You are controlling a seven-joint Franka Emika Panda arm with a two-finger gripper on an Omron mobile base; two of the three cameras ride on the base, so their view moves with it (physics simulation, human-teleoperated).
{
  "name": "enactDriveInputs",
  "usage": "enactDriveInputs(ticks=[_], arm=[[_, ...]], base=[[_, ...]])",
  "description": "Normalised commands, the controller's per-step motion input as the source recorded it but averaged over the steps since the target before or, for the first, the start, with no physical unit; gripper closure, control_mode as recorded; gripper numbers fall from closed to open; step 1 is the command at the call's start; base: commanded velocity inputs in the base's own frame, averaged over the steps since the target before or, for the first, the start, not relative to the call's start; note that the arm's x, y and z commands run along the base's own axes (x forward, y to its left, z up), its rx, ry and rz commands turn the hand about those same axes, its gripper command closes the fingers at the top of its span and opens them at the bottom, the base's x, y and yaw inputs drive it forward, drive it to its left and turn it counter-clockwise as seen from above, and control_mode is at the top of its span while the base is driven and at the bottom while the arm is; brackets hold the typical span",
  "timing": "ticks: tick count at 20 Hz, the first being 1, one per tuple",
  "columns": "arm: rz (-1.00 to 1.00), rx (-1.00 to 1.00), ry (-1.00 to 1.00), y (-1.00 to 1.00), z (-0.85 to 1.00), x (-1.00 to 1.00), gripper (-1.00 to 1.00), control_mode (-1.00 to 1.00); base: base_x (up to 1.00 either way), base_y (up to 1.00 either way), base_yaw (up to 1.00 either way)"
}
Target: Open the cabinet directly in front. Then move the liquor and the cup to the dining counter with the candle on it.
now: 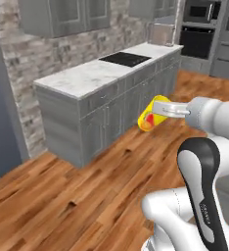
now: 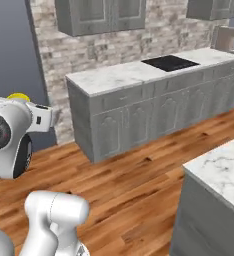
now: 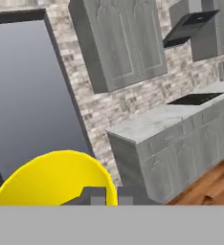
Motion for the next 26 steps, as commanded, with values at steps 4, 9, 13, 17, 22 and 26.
enactDriveInputs(ticks=[4,9,13,17,22,26], arm=[[0.0,0.0,0.0,0.0,0.0,0.0,1.0,1.0],[0.0,0.0,0.0,0.0,0.0,0.0,1.0,1.0],[0.0,0.0,0.0,0.0,0.0,0.0,1.0,1.0],[0.0,0.0,0.0,0.0,0.0,0.0,1.0,1.0],[0.0,0.0,0.0,0.0,0.0,0.0,1.0,1.0],[0.0,0.0,0.0,0.0,0.0,0.0,1.0,1.0]], base=[[0.0,0.0,-1.0],[0.0,0.0,-0.91],[0.06,0.07,-0.36],[0.14,0.14,-0.11],[0.1,0.08,-0.04],[0.1,0.04,-0.01]])
